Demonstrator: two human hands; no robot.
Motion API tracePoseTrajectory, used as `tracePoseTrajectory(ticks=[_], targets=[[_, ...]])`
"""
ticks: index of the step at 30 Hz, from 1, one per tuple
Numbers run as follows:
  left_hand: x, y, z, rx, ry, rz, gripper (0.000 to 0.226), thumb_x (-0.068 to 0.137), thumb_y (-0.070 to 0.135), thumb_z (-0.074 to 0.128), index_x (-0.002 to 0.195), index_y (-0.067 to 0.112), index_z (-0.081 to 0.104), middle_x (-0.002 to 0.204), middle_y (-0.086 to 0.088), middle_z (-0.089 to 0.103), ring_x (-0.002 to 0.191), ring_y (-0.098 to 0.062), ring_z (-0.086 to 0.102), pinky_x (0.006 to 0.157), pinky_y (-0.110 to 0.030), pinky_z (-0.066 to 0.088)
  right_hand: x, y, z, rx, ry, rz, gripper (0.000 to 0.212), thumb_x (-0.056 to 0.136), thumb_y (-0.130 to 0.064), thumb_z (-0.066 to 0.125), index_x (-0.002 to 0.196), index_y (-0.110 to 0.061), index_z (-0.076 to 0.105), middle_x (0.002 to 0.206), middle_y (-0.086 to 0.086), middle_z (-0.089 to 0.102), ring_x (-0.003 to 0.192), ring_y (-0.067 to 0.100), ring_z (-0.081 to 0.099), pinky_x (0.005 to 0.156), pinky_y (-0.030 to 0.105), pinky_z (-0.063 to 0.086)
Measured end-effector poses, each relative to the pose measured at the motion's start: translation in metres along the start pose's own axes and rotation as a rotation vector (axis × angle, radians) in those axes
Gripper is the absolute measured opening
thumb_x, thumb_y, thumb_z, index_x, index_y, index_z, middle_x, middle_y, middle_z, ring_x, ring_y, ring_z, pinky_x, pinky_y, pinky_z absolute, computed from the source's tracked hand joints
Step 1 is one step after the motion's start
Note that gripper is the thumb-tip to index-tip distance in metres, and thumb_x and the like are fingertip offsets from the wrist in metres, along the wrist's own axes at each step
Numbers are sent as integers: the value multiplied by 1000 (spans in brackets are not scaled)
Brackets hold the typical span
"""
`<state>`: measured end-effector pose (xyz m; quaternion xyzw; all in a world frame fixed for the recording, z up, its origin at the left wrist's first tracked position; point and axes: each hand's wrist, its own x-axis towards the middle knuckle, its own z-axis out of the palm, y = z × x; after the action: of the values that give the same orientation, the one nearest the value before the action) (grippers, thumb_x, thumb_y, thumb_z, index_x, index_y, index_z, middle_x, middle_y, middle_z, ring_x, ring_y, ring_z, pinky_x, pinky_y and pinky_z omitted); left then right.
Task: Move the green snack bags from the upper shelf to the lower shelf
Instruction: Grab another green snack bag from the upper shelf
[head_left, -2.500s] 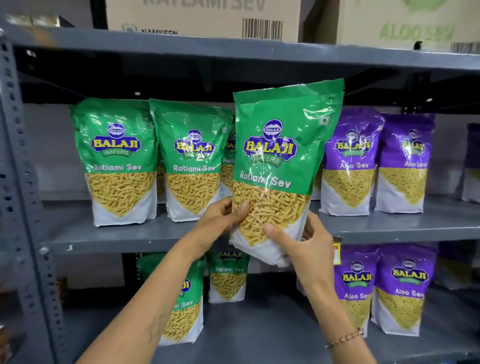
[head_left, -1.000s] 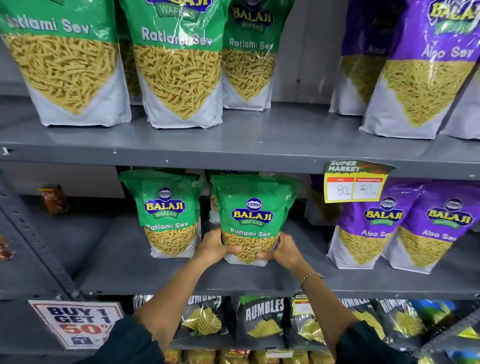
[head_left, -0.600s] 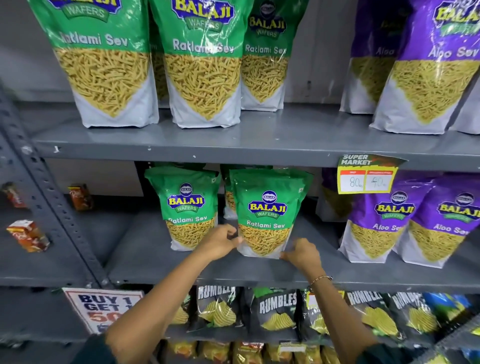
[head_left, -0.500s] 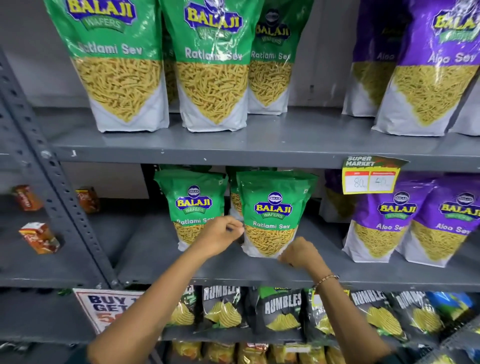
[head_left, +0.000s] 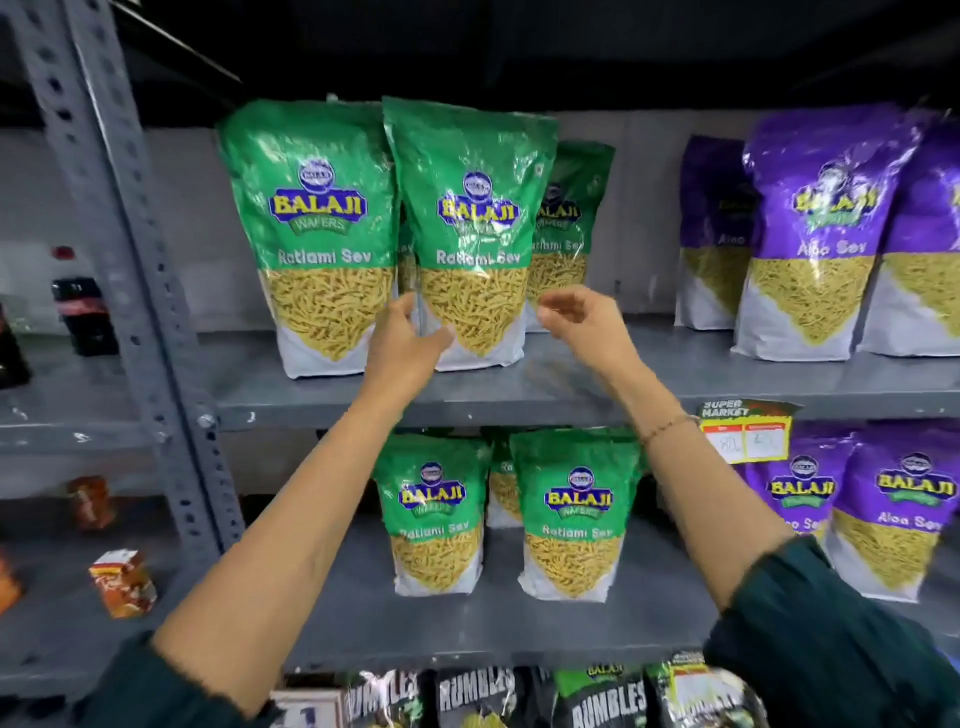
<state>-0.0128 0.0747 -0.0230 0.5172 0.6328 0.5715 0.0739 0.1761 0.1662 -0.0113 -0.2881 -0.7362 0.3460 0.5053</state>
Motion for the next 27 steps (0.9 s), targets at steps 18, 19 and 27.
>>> tracePoseTrajectory(ticks=[18,19,27], targets=[[35,0,60,328,-125,63,72,78,47,67,120,-6,40,122,-24,48,115,-37,47,91,-42,43,54,39,-18,28,-282,182,47,65,-31,80,104,-17,60,117,4,66,117,25,57,108,48,39],[35,4,66,311,-134,54,74,77,47,68,120,-5,39,122,-24,49,114,-36,48,86,-39,42,54,41,-27,26,-264,183,60,59,-35,81,110,-13,61,120,5,66,119,26,56,108,48,40],[41,15,102,174,-199,7,93,70,49,74,132,-1,28,140,-18,47,127,-34,45,93,-40,43,53,59,-67,4,-194,156,57,57,-37,81,105,-11,63,101,-1,72,94,10,65,77,24,52]])
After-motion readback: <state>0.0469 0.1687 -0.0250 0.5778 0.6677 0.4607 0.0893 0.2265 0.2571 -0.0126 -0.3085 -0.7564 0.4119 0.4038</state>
